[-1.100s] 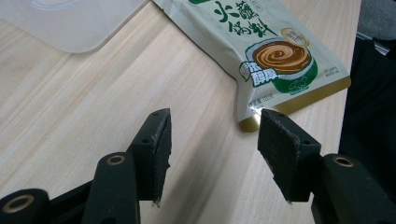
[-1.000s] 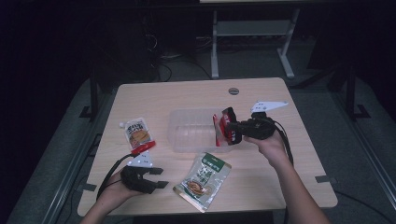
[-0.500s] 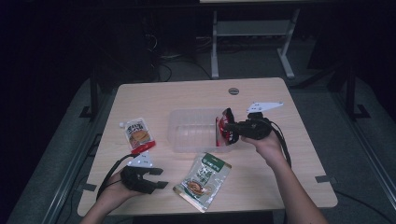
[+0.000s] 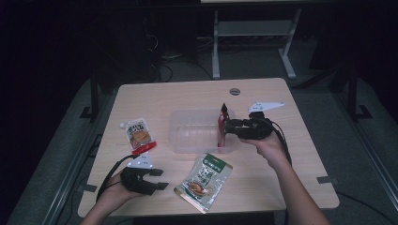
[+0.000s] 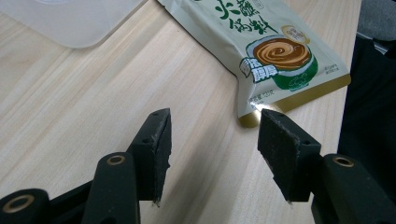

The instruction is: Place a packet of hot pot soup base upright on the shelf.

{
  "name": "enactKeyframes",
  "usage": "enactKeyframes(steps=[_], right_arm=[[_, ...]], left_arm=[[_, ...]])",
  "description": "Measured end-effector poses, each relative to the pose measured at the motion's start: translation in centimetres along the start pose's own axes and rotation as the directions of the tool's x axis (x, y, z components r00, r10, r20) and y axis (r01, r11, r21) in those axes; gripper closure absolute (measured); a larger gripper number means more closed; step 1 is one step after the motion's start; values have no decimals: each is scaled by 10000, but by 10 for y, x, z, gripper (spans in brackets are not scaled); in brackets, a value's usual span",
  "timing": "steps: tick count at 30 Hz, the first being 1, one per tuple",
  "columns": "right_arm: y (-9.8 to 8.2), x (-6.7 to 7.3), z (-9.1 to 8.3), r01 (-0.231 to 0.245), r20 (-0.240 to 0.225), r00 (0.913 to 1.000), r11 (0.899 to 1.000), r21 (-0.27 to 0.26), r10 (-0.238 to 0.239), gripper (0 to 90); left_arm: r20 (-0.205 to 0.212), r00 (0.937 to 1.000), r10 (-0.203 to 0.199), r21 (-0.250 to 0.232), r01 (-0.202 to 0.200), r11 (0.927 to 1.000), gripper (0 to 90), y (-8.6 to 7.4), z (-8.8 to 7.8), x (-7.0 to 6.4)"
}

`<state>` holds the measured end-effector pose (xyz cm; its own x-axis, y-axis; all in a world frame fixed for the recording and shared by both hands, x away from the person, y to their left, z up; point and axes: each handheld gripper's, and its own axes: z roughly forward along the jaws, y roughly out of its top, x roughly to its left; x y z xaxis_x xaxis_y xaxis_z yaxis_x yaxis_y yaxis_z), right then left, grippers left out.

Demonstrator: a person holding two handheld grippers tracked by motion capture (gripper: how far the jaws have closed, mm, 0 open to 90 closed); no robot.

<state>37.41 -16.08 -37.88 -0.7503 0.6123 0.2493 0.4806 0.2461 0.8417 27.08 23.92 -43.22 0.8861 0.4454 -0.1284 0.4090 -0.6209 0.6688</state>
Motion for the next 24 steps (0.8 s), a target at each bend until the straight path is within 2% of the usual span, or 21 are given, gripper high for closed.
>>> enactKeyframes(steps=[7, 11, 18, 24], right_arm=[[-1, 5, -7, -3, 344, 9994, 9999, 103, -1, 355], [-4, 11, -14, 305, 593, 9977, 9991, 296, -323, 266], [-18, 26, -30, 911, 751, 9926, 9943, 550, -951, 213], [-36, 30, -41, 965, 807, 9916, 9937, 571, -1009, 187]], left_arm=[[-60, 10000, -65, -62, 65, 10000, 442, -1, -3, 2], [-136, 9998, -112, -73, 111, 9999, 442, -1, -5, 3], [-239, 9997, -108, -174, 104, 9998, 442, -2, -5, 4], [-342, 9992, -223, -178, 217, 9996, 445, -2, -8, 5]])
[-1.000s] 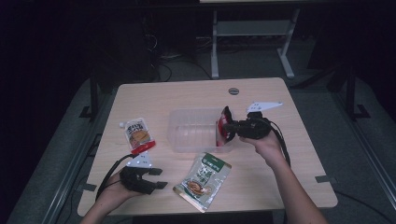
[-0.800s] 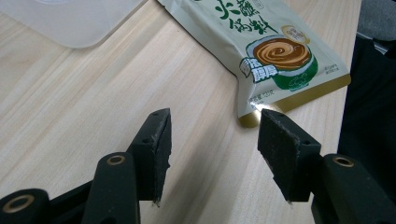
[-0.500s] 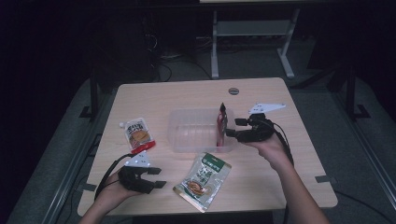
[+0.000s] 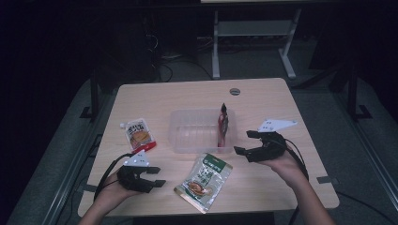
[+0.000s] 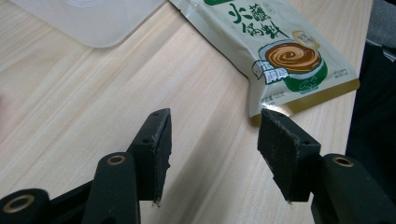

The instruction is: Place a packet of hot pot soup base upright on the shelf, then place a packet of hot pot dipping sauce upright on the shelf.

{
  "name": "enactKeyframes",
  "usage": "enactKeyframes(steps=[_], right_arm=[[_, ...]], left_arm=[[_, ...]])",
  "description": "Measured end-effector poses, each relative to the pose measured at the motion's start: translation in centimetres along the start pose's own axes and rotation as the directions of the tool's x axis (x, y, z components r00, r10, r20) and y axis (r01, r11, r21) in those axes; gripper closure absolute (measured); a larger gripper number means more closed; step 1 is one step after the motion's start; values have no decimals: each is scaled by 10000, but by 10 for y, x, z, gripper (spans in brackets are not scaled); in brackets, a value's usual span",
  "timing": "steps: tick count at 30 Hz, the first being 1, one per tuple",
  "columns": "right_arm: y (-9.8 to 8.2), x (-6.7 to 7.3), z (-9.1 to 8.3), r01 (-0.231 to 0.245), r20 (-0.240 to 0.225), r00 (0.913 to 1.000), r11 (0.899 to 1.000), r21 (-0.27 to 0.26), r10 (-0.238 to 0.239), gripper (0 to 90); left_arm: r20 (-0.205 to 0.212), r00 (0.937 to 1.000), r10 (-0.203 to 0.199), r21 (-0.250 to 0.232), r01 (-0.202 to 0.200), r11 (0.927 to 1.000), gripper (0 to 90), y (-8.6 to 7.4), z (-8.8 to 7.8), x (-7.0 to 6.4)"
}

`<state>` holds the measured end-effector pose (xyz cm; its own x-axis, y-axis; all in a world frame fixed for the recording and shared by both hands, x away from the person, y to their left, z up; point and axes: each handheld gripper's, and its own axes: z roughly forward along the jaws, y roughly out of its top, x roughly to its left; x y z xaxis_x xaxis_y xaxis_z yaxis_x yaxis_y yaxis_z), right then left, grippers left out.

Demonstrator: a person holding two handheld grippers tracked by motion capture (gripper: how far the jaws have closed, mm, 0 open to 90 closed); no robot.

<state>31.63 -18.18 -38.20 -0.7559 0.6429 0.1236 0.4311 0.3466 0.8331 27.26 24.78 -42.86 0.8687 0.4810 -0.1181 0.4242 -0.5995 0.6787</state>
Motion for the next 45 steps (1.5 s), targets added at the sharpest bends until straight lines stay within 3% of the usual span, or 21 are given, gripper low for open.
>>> enactKeyframes(steps=[9, 13, 15, 21, 25, 26, 28, 29, 32, 35, 37, 39, 40, 41, 42, 43, 45], right_arm=[[-33, 6, 0, 187, 136, 9997, 9985, 523, -194, 168], [-48, 11, 2, 203, 65, 9998, 9961, 862, -209, 153], [-52, 12, 1, 163, 33, 9999, 9954, 939, -167, 152], [-72, 12, -6, -228, -21, 9997, 9939, 1080, 232, 150], [-74, 7, -7, -392, 150, 9992, 9940, 1020, 379, 150], [-74, 7, -7, -392, 150, 9992, 9940, 1020, 379, 150], [-74, 5, -7, -395, 200, 9991, 9948, 942, 378, 150], [-75, 5, -7, -399, 199, 9991, 9946, 955, 382, 150], [-75, 4, -5, -386, 218, 9991, 9947, 956, 367, 150], [-75, 4, -5, -352, 232, 9992, 9949, 949, 331, 151], [-76, 4, -5, -329, 241, 9992, 9949, 953, 307, 151], [-76, 4, -4, -312, 221, 9993, 9947, 979, 291, 151], [-77, 4, -4, -304, 197, 9994, 9945, 999, 286, 151], [-77, 4, -4, -263, 163, 9996, 9944, 1028, 247, 151], [-77, 4, -4, -239, 151, 9996, 9943, 1037, 224, 151], [-77, 4, -4, -206, 155, 9997, 9942, 1052, 191, 151], [-77, 4, -4, -174, 155, 9998, 9944, 1038, 159, 151]], left_arm=[[-395, 9984, -393, -204, 386, 9990, 524, -2, -8, 5], [-573, 9962, -661, -304, 644, 9975, 622, 0, -15, 10], [-677, 9948, -763, -330, 742, 9967, 722, 1, -18, 13], [-1218, 9841, -1290, -567, 1229, 9908, 895, 8, -32, 31], [-1789, 9689, -1712, -742, 1602, 9843, 897, 13, -38, 50], [-1789, 9689, -1712, -742, 1602, 9843, 897, 13, -38, 50], [-2016, 9611, -1886, -791, 1760, 9812, 897, 15, -38, 59], [-2247, 9524, -2060, -807, 1925, 9780, 897, 16, -37, 66], [-2700, 9377, -2189, -826, 2039, 9755, 898, 19, -36, 79], [-3019, 9176, -2585, -1005, 2390, 9658, 898, 23, -30, 94], [-3284, 9079, -2607, -884, 2452, 9654, 898, 24, -24, 105], [-3654, 8924, -2649, -769, 2546, 9640, 897, 26, -19, 115], [-3726, 8912, -2588, -806, 2468, 9657, 898, 26, -17, 121], [-3688, 8851, -2837, -896, 2700, 9587, 898, 25, -15, 125], [-3720, 8822, -2886, -795, 2795, 9568, 898, 25, -14, 129], [-3924, 8767, -2782, -596, 2776, 9588, 898, 25, -11, 135], [-3810, 8705, -3115, -794, 3049, 9491, 898, 22, -6, 145]])
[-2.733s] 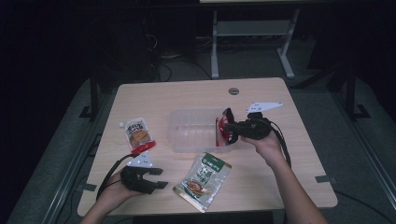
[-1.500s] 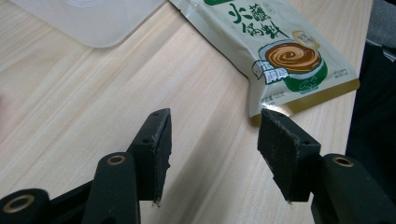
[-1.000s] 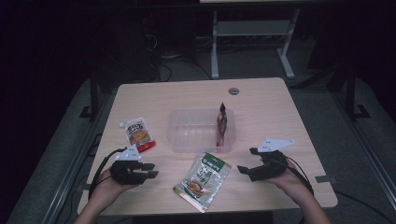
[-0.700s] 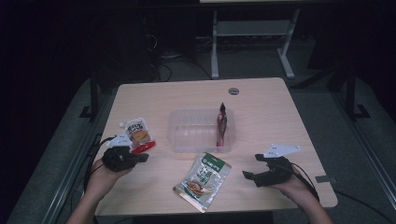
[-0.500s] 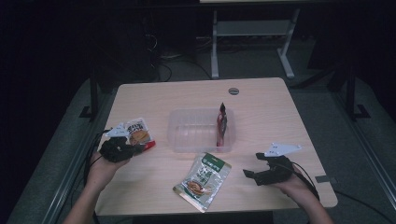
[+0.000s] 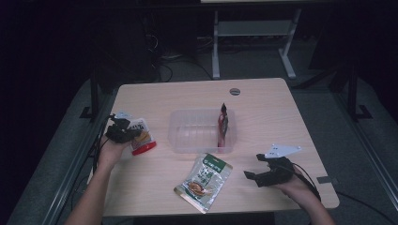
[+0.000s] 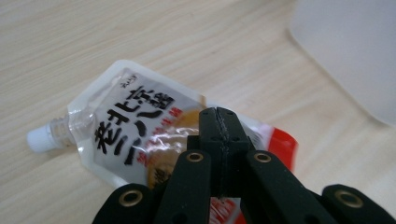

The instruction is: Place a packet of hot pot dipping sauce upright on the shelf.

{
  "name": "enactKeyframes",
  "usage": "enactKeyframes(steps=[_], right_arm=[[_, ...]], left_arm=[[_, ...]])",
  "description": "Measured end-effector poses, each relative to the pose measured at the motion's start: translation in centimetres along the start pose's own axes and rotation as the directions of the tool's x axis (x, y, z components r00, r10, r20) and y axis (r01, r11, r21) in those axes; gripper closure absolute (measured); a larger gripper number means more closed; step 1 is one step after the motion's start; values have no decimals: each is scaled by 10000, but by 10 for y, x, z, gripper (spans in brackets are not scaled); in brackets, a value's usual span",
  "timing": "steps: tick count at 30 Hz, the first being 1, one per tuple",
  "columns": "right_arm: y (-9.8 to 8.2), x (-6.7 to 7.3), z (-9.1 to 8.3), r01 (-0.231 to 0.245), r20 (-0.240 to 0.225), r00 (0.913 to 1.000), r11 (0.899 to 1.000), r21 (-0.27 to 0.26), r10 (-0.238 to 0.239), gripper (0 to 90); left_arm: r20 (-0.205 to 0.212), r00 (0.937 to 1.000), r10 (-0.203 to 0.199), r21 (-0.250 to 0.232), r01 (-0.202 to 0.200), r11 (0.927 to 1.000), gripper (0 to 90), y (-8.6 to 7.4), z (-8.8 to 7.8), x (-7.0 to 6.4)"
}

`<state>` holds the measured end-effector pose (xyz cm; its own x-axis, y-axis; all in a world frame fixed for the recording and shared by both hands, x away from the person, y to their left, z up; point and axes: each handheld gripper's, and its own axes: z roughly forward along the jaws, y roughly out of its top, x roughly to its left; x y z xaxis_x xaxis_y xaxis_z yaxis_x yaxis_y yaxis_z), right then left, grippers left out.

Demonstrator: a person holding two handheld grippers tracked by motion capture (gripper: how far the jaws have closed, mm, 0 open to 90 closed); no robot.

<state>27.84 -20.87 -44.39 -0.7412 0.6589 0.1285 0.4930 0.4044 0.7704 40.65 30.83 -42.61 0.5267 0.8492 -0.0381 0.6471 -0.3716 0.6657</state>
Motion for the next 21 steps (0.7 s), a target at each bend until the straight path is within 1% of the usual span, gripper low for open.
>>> enactKeyframes(steps=[1, 2, 3, 4, 6, 7, 9, 12, 15, 17, 18, 21], right_arm=[[0, 0, 0, -78, -31, 10000, 10000, 10, 78, 151], [0, 0, 0, -146, -39, 9999, 9999, 27, 147, 151], [-1, 0, 0, -95, -17, 10000, 9999, 57, 95, 151], [-1, 0, 0, -82, -16, 10000, 9999, 67, 82, 151], [-1, 0, 0, -59, -6, 10000, 10000, 80, 59, 151], [-1, -1, 0, -51, -6, 10000, 10000, 75, 51, 152], [-1, -1, 0, -83, -26, 10000, 9999, 63, 83, 152], [-2, -1, 1, -40, 0, 10000, 9999, 127, 40, 152], [-2, 0, 1, 4, -9, 10000, 9998, 173, -4, 152], [-3, 1, 2, -46, -57, 10000, 9998, 213, 47, 152], [-3, 0, 2, -20, -85, 10000, 9998, 210, 22, 152], [-3, 0, 3, 36, -62, 10000, 9996, 278, -34, 152]], left_arm=[[-156, 9998, 91, 137, -89, 9999, 898, 0, 3, 2], [-218, 9996, 150, 226, -145, 9996, 898, 0, 6, 3], [-168, 9999, 24, 201, -20, 9998, 898, -1, 8, 4], [-134, 9999, 24, 273, -20, 9996, 898, -1, 11, 4], [-251, 9994, 231, 534, -217, 9983, 898, -4, 17, 5], [-228, 9996, 141, 466, -130, 9988, 898, -5, 19, 5], [-198, 9998, 77, 488, -67, 9988, 899, -6, 21, 6], [-215, 9993, 314, 620, -300, 9976, 899, -7, 24, 6], [-132, 9996, 245, 736, -234, 9970, 900, -8, 26, 8], [-99, 9994, 327, 844, -318, 9959, 900, -9, 28, 10], [-36, 9998, 173, 839, -170, 9963, 900, -10, 28, 10], [89, 9998, 153, 918, -160, 9956, 900, -11, 27, 10]])
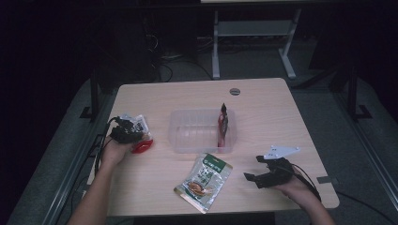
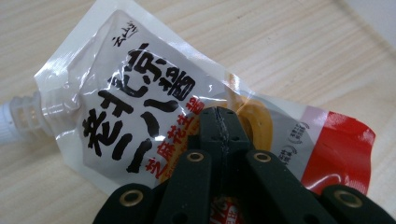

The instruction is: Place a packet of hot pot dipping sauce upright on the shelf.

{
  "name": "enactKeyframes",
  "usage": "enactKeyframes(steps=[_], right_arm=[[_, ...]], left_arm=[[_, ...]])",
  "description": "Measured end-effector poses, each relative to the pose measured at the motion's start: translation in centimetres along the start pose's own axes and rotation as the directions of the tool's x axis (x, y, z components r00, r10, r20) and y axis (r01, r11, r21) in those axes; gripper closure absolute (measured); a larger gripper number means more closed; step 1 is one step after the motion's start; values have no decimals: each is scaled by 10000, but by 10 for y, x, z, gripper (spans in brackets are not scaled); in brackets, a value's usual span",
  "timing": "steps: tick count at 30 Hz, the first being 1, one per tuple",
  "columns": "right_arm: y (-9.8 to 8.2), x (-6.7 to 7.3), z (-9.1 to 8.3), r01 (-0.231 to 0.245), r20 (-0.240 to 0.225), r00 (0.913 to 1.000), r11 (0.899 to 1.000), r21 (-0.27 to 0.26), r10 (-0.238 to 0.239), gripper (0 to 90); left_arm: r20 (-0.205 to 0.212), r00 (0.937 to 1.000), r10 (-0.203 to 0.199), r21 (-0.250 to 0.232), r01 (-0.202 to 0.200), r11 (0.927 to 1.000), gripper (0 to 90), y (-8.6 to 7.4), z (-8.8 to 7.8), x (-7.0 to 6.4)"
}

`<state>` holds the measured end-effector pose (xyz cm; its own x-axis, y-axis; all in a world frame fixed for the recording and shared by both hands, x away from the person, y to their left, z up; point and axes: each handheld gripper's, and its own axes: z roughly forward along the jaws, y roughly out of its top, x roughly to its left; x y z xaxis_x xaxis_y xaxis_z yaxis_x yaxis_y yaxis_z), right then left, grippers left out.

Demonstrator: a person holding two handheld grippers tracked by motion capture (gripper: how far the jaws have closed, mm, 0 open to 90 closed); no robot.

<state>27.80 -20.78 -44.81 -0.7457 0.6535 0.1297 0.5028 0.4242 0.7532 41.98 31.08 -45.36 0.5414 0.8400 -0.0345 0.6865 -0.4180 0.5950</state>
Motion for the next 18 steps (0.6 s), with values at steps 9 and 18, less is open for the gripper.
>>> enactKeyframes(steps=[9, 18], right_arm=[[-1, -1, -1, -95, 46, 9999, 9999, -32, 95, 153], [0, 0, -2, -200, 77, 9998, 9998, -50, 200, 152]], left_arm=[[979, 9952, 56, 493, -105, 9987, 900, -9, -12, -10], [1530, 9871, 474, 774, -598, 9952, 900, -22, -24, -27]])
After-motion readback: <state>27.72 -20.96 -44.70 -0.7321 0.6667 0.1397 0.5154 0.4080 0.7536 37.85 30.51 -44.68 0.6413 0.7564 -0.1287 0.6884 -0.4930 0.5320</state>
